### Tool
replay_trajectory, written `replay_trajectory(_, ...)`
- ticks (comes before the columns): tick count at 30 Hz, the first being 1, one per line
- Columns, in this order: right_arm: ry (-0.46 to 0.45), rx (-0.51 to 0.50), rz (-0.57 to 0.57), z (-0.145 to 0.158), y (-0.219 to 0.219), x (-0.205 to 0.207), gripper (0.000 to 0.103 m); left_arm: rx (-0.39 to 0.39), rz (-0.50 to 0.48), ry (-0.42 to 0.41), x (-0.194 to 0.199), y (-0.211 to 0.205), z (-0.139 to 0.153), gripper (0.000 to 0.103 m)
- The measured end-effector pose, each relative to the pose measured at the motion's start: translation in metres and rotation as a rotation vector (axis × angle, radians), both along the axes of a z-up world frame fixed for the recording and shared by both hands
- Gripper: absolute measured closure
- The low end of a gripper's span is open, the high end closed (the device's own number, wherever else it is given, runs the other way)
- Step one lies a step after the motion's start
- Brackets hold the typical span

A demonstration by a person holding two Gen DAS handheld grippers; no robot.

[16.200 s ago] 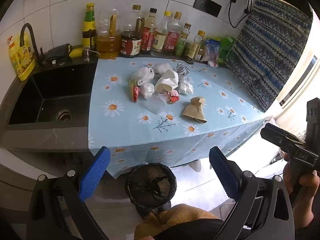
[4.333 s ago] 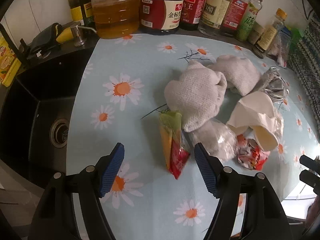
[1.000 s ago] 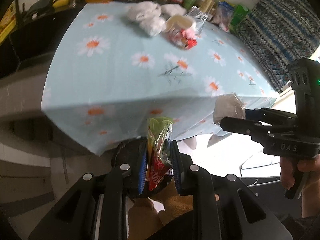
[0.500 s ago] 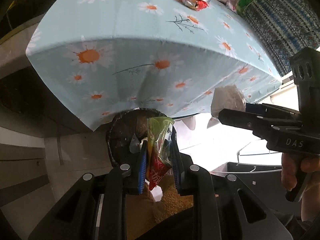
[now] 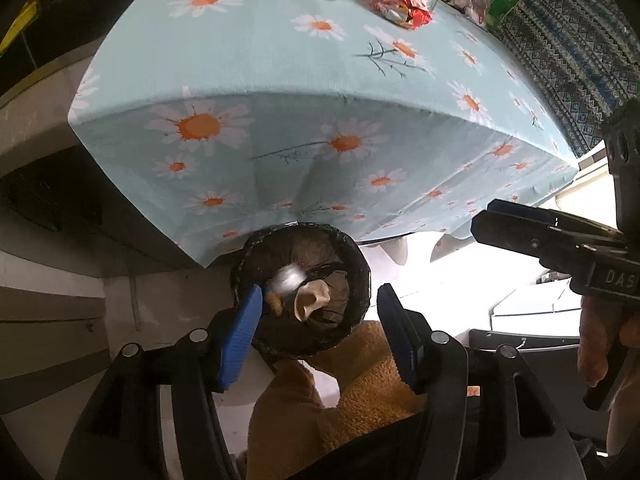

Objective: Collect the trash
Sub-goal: 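Lower both tools over the black bin and release the wrapper and plastic bag, then reach the right tool to the pink and red crumpled wrapper and grasp it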

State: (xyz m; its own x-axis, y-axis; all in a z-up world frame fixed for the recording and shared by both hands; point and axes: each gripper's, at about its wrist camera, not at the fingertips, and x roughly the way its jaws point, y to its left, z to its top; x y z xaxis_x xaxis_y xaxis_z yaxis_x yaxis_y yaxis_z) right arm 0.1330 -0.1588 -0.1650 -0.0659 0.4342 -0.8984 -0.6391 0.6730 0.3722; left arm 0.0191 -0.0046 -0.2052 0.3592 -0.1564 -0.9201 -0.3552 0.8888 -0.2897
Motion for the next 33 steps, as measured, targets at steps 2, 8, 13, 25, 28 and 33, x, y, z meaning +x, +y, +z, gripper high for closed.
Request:
replay_trajectory(2, -0.006, 0.002, -0.003, 0.002, -0.002, 0.0, 0.039, 0.003, 0.003, 0.003, -0.002, 0.001, 0.001, 0.045)
replay_trajectory(8, -0.016, 0.014, -0.021, 0.008, -0.008, 0.004, 0.039, -0.002, -0.003, 0.019, 0.0, 0.001, 0.001, 0.045)
replay_trajectory(13, -0.023, 0.024, -0.029, 0.012, -0.011, 0.007, 0.039, 0.005, -0.016, 0.011, 0.003, -0.001, 0.007, 0.045)
replay_trajectory(25, -0.075, 0.041, -0.067, 0.032, -0.015, 0.012, 0.039, 0.058, -0.044, -0.074, 0.01, 0.002, 0.041, 0.045)
replay_trajectory(28, -0.096, 0.037, -0.071, 0.04, -0.014, 0.015, 0.039, 0.075, -0.041, -0.134, 0.011, 0.004, 0.052, 0.045)
replay_trajectory(33, -0.132, 0.032, -0.066, 0.052, -0.008, 0.024, 0.039, 0.054, -0.052, -0.233, 0.017, 0.007, 0.072, 0.045)
